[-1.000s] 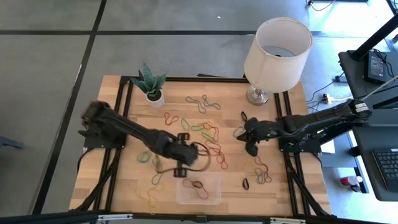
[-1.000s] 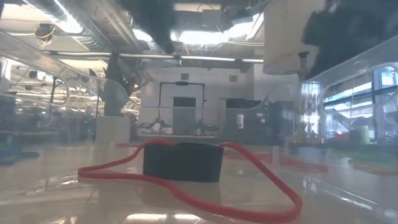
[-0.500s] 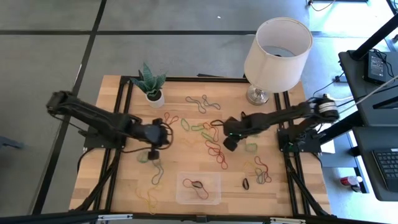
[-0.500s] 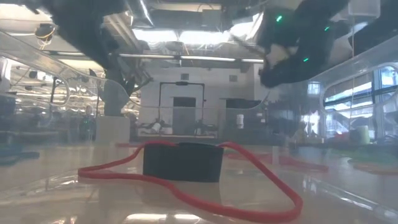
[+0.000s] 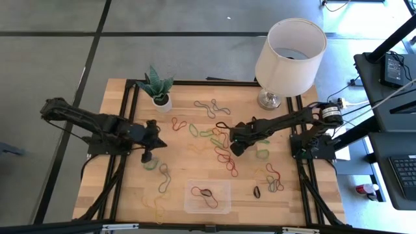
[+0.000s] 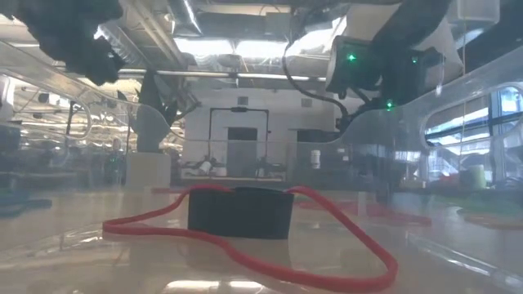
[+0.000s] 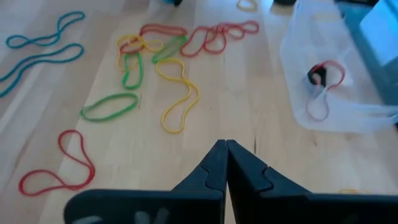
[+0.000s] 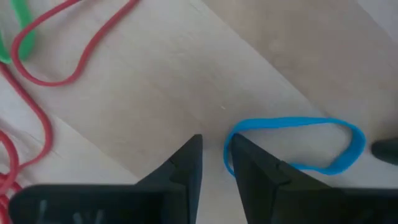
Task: Pick and place rubber bands into bin
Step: Put the blue rubber band into the transparent bin
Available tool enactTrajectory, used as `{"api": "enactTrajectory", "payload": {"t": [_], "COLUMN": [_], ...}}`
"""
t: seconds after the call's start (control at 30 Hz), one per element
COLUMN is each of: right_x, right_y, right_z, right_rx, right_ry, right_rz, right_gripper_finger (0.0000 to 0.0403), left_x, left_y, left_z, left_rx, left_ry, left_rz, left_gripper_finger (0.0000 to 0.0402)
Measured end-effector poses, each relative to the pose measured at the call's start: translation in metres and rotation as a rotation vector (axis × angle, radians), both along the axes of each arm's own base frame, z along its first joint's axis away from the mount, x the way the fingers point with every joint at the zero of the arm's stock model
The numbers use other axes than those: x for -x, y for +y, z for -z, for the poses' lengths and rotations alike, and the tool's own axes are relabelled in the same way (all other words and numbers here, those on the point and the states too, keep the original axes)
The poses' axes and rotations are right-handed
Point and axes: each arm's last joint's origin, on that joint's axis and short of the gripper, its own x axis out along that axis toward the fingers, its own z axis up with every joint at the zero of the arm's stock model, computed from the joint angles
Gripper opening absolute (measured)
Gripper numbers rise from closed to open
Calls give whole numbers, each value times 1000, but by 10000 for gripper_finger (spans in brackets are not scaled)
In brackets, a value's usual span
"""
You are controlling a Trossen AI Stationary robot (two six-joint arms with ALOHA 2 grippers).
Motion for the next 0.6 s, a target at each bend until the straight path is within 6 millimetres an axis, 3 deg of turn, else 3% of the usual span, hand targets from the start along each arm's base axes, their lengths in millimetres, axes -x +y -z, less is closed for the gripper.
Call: {"api": "enactTrajectory", "payload": {"t": [0.27, 0.6], "right_x": [6, 13], "right_y": [0, 0], "right_z": [-12, 4], "right_rx": [-12, 9], "right_ry": [-13, 18], "right_rz": [-24, -75], "right_gripper_finger": [92, 92], "left_x": [7, 7], "left_y": [2, 1], "left_z": [-7, -7], "left_rx": [88, 242], "left_ry": [-50, -40], "left_rz": [-52, -135], "left_gripper_finger": [2, 4]}}
